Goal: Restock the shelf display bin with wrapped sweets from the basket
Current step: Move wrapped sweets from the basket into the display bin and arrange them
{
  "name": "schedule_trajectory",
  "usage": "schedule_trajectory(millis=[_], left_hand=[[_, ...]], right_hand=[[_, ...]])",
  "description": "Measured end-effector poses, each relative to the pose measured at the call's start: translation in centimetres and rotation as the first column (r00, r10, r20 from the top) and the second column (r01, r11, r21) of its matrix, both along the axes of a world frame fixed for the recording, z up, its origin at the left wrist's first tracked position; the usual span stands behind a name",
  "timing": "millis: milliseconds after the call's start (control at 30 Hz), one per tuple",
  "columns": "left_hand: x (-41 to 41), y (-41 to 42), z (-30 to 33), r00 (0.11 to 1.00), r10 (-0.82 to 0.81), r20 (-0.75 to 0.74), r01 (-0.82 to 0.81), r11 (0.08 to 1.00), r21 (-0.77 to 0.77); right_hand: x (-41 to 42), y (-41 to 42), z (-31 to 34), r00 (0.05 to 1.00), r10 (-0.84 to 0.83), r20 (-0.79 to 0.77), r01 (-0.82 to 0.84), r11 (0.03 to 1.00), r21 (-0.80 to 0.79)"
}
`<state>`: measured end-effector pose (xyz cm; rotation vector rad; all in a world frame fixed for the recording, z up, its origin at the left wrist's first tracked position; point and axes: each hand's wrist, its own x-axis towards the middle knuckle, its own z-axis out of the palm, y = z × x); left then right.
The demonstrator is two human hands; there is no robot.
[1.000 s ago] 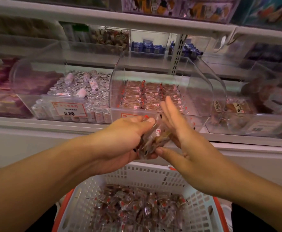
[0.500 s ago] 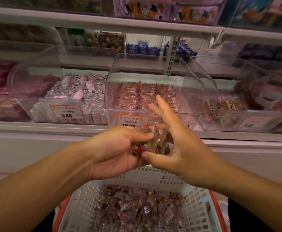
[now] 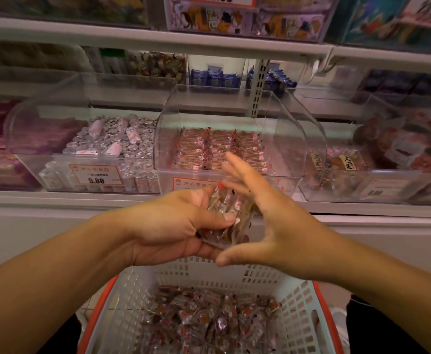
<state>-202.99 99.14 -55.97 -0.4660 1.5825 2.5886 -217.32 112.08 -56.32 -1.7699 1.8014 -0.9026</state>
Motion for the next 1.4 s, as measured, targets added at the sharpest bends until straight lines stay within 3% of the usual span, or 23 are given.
schedule_trajectory(millis=[167, 367, 500, 667, 733, 800, 967, 1167, 1267, 1400], left_hand=[[0.1, -0.2, 0.2, 1.000, 0.018, 0.000, -0.018, 0.999, 0.034], [0.2, 0.1, 0.2, 0.999, -0.034, -0.002, 0.034, 0.998, -0.046], [0.0, -0.2, 0.6, 0.997, 0.041, -0.066, -0.046, 0.996, -0.080], [-1.4, -1.3, 2.9, 0.986, 0.098, -0.138, -0.136, 0.942, -0.306], [-5.2, -4.6, 4.0, 0.987, 0.124, -0.098, -0.152, 0.916, -0.371], [-5.5, -4.9, 5.0, 0.982, 0.152, -0.115, -0.187, 0.881, -0.434], [-5.2, -4.9, 4.1, 0.976, 0.181, -0.123, -0.217, 0.873, -0.438], [-7.5, -6.9, 2.9, 0.964, 0.220, -0.147, -0.256, 0.914, -0.313], [-8.3, -7.5, 1.8, 0.975, 0.196, -0.110, -0.217, 0.946, -0.240], [-9.3, -8.2, 0.8, 0.988, 0.141, -0.069, -0.154, 0.952, -0.266]], right_hand=[[-0.9, 0.1, 0.6, 0.994, 0.054, 0.094, -0.059, 0.996, 0.059], [-0.2, 0.0, 0.8, 0.998, 0.056, 0.036, -0.059, 0.993, 0.105], [-1.4, -0.1, 2.7, 0.993, 0.018, 0.113, -0.015, 1.000, -0.028], [-3.1, -1.5, 5.8, 1.000, 0.005, 0.021, -0.001, 0.990, -0.142], [-6.4, -4.7, 6.7, 0.996, -0.071, 0.057, 0.079, 0.985, -0.152], [-6.9, -5.7, 7.6, 0.998, -0.058, 0.001, 0.057, 0.984, -0.168], [-6.9, -6.4, 7.1, 0.993, -0.035, -0.114, 0.022, 0.994, -0.111], [-8.8, -7.5, 5.5, 0.968, -0.158, -0.196, 0.092, 0.946, -0.310], [-10.2, -7.3, 5.4, 0.946, -0.171, -0.276, 0.118, 0.973, -0.201], [-11.0, -7.9, 5.7, 0.925, -0.027, -0.380, 0.034, 0.999, 0.012]])
